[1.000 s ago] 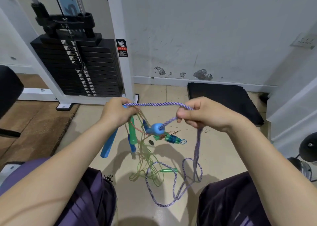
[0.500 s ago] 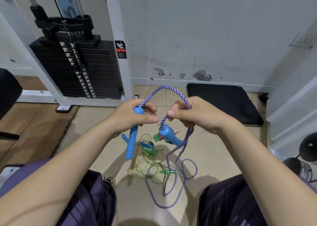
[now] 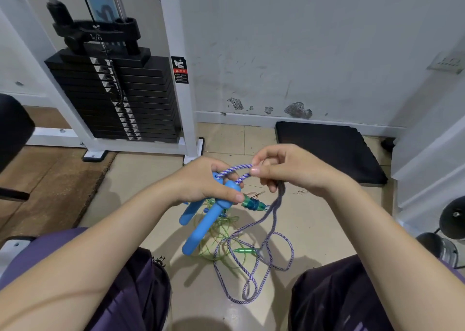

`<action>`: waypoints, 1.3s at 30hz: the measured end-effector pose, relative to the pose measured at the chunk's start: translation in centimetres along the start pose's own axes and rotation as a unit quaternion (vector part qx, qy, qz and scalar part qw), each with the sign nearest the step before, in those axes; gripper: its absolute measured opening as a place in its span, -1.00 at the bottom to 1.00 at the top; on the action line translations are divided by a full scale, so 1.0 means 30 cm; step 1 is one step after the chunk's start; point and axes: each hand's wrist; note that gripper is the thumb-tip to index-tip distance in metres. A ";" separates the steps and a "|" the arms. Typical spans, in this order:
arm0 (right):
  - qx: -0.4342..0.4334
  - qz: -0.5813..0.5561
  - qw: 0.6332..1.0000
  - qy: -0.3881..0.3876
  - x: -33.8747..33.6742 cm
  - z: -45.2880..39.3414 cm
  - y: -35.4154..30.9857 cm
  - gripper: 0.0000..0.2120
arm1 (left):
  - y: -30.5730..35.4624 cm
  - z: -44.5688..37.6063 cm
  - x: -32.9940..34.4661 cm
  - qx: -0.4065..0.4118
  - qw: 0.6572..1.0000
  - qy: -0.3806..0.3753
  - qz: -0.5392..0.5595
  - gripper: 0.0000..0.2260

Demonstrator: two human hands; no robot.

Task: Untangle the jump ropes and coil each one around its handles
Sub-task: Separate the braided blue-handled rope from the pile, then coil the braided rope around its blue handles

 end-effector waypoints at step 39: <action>-0.123 0.069 0.984 0.109 0.062 -0.014 -0.014 -0.68 | -0.008 0.015 -0.001 -0.005 0.992 -0.104 0.077 -0.83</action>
Point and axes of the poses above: each hand's wrist, its own z-axis away from the middle knuckle, its own x-axis out of the palm, y = z × x, and after that the axes turned 9 degrees about -z, right-handed
